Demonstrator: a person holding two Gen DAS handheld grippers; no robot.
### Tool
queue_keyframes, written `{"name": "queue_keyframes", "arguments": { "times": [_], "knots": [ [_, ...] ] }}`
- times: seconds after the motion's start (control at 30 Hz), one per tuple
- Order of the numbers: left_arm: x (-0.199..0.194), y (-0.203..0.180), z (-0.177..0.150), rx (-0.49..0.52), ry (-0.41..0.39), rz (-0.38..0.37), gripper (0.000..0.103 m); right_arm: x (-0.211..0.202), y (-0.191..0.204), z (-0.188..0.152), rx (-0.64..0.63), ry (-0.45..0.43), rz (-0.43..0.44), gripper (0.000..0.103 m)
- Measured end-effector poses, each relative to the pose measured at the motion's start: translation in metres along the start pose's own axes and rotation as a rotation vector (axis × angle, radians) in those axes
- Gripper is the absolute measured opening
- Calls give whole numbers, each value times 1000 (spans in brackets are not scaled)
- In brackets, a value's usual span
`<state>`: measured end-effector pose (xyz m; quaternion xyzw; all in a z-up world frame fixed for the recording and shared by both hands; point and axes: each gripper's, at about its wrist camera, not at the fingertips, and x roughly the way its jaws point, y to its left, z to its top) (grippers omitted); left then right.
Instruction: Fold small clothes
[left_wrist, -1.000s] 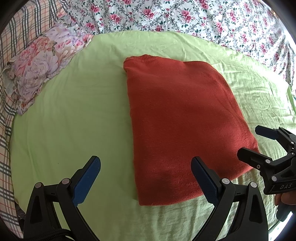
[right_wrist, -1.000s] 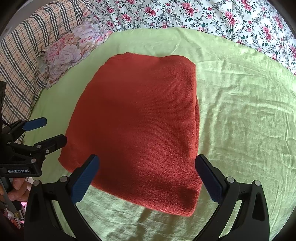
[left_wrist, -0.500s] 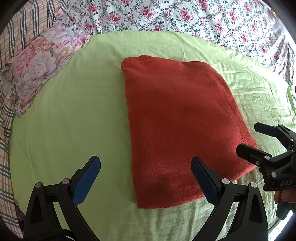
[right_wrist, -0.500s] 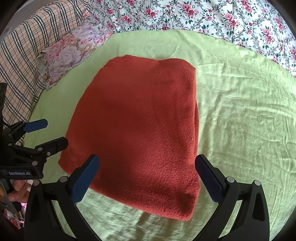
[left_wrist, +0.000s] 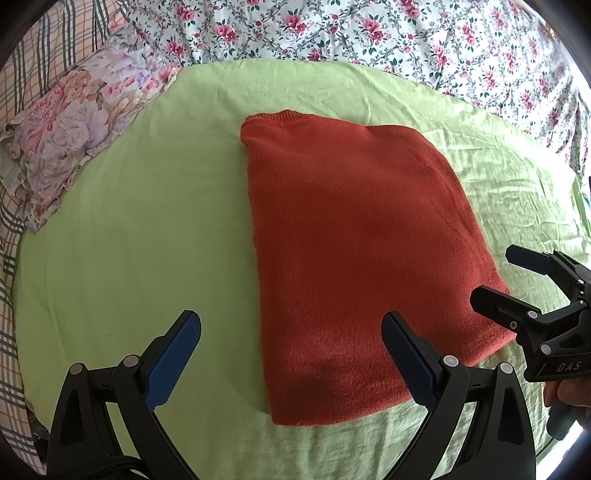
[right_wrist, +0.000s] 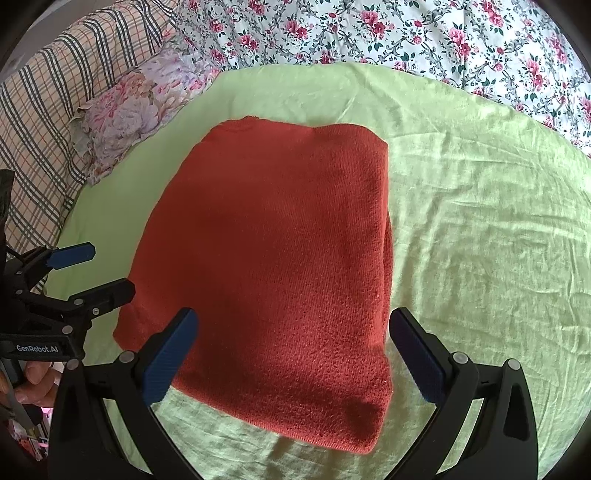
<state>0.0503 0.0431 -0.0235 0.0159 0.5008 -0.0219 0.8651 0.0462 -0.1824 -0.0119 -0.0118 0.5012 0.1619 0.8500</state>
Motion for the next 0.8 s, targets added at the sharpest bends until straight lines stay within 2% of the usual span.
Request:
{"name": "queue_keyframes", "arguments": {
  "times": [0.37,0.8],
  "knots": [
    [1,0,7,-5,-17,2,98,1,-4,5,0,-8,-9,103],
    [4,12,11,-40,-1,18,98,-1,-6,5,7,-17,-3,103]
  ]
}}
